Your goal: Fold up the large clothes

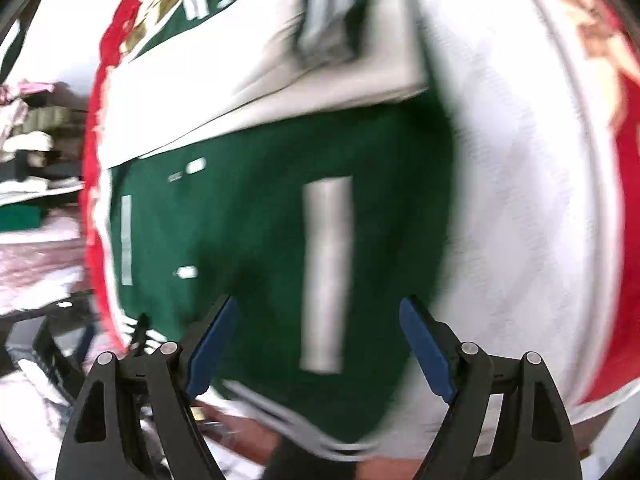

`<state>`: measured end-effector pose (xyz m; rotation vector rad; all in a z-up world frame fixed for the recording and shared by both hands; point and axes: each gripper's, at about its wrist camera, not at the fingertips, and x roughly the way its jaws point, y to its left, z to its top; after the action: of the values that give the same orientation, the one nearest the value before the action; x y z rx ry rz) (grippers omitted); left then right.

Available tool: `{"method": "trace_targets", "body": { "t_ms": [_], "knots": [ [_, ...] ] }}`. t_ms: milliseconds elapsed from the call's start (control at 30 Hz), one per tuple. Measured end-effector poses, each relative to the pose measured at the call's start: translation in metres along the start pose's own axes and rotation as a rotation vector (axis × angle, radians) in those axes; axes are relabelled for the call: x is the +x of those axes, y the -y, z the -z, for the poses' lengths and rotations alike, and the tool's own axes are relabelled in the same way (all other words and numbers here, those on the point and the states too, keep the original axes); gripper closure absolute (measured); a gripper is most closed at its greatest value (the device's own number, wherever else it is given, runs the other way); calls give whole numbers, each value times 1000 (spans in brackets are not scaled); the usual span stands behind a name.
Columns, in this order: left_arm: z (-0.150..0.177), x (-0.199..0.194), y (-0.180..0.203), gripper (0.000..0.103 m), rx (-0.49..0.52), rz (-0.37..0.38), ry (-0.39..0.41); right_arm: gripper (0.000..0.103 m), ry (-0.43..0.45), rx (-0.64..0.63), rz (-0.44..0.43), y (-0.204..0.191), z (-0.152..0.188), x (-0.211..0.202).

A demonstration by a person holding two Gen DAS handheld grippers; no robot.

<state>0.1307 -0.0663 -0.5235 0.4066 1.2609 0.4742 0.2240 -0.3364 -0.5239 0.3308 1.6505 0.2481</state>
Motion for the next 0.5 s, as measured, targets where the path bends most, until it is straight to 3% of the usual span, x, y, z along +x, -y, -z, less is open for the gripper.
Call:
{"method": "trace_targets", "body": {
  "t_ms": [33, 300, 367, 500],
  "knots": [
    [4, -12, 18, 1, 19, -36, 4, 0, 8, -23, 41, 17, -8, -3],
    [40, -79, 148, 1, 121, -111, -60, 0, -9, -143, 141, 109, -32, -25],
    [46, -80, 176, 1, 165, -139, -68, 0, -12, -157, 156, 127, -36, -25],
    [56, -63, 216, 1, 205, -267, -97, 0, -43, -131, 163, 161, -42, -16]
  ]
}}
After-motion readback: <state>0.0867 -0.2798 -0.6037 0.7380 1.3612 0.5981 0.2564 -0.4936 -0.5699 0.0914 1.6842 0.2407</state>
